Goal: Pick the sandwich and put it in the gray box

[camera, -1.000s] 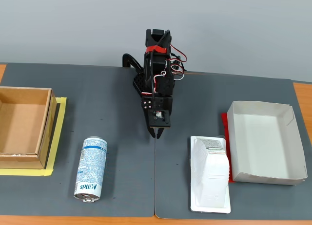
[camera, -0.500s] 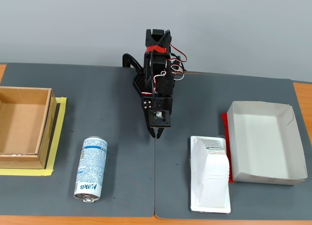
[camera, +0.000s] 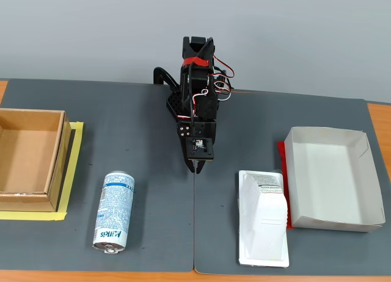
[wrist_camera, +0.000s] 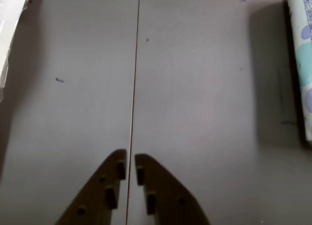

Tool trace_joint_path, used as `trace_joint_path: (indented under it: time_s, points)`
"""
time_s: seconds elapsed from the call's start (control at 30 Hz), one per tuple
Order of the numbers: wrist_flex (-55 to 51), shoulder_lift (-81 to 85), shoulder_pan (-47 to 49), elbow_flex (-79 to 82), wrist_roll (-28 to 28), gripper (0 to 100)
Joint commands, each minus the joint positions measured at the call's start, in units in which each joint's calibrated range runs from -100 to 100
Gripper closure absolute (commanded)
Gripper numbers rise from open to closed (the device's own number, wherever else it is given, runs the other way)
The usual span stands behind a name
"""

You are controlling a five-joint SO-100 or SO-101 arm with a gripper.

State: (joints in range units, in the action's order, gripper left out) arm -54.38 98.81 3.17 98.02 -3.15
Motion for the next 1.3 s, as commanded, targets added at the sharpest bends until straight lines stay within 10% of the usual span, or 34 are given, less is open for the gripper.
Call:
trace_joint_path:
  time_s: [0.0,1.27]
  points:
    - [-0.05,0.51,-0.37,0.26,-0.21,98]
    - [0.56,-1.95,6.64,-5.08,-0.21,98]
